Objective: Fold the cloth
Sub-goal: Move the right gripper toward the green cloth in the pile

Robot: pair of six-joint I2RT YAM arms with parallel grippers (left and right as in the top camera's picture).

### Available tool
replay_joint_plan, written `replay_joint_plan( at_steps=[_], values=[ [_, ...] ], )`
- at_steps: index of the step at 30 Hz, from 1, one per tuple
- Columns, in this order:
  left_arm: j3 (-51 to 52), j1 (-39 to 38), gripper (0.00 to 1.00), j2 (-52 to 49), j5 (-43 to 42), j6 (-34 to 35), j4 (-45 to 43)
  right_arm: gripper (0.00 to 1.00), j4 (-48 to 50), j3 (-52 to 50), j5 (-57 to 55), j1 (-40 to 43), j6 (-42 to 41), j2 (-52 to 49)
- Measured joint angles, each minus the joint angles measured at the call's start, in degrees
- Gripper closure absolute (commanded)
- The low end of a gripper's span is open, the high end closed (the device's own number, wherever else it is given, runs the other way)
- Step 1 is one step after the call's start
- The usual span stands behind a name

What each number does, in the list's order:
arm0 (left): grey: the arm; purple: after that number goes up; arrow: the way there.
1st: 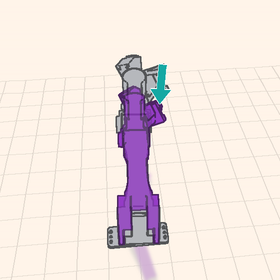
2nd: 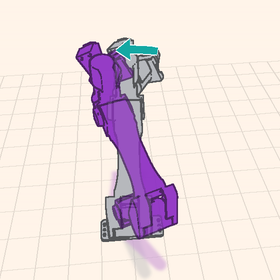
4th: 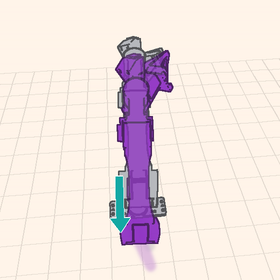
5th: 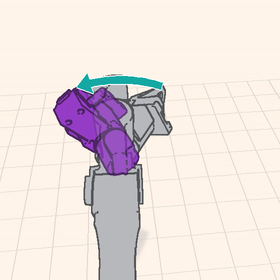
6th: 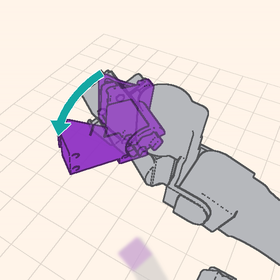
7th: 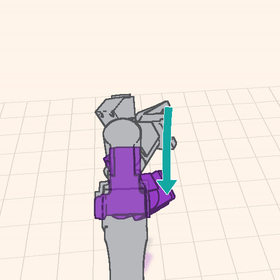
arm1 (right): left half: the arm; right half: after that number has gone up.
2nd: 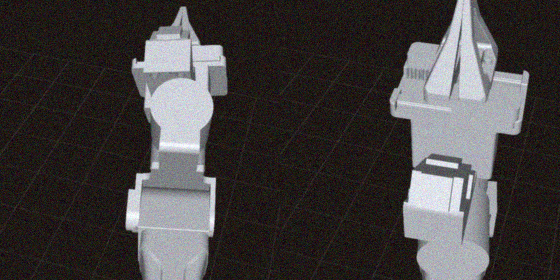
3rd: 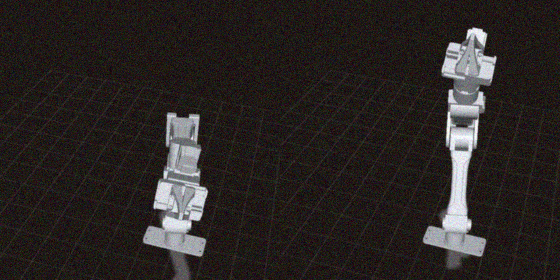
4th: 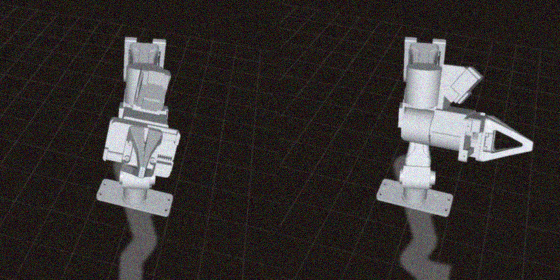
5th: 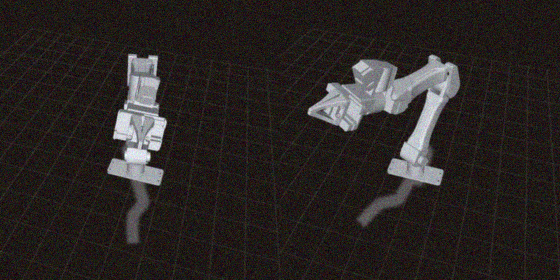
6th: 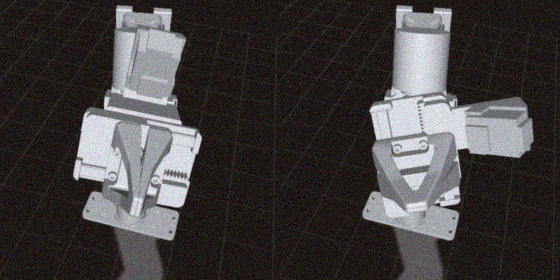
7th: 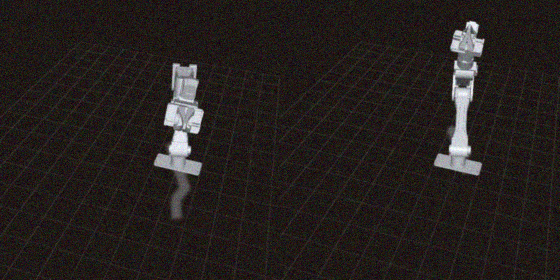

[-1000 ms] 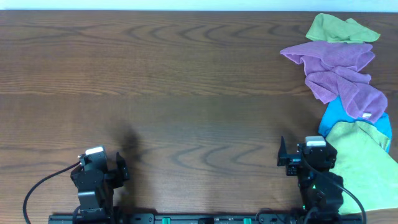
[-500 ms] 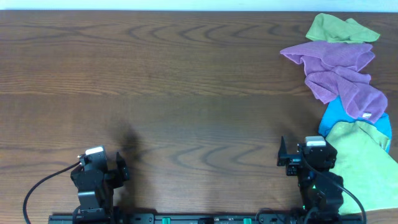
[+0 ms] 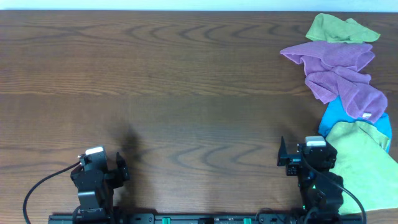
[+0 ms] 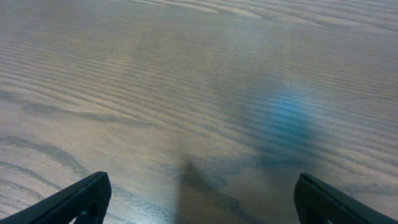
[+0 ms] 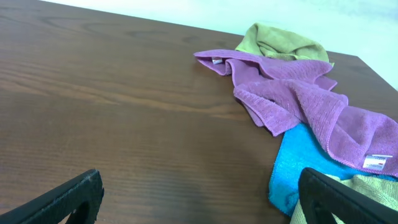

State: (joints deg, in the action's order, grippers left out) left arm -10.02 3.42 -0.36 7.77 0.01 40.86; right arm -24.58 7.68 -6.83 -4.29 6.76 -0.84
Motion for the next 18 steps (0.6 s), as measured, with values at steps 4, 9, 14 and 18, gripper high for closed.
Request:
replay_joint_plan(
  at_steps=[4,9,14,18],
  values=[
    [0.0,0.0,0.05,0.0,0.0,0.0,0.0,0.01,0.0,0.0,0.0,0.0,0.0,0.0],
    [0.0,0.0,0.05,0.0,-0.02,0.0,0.0,0.01,0.0,0.0,0.0,0.0,0.0,0.0],
    [0.0,0.0,0.05,0.0,-0.02,0.0,0.0,0.01,0.0,0.0,0.0,0.0,0.02,0.0],
    [0.0,0.0,0.05,0.0,0.0,0.0,0.0,0.01,0.42,0.0,0.11,0.0,0.02,0.0]
  ],
)
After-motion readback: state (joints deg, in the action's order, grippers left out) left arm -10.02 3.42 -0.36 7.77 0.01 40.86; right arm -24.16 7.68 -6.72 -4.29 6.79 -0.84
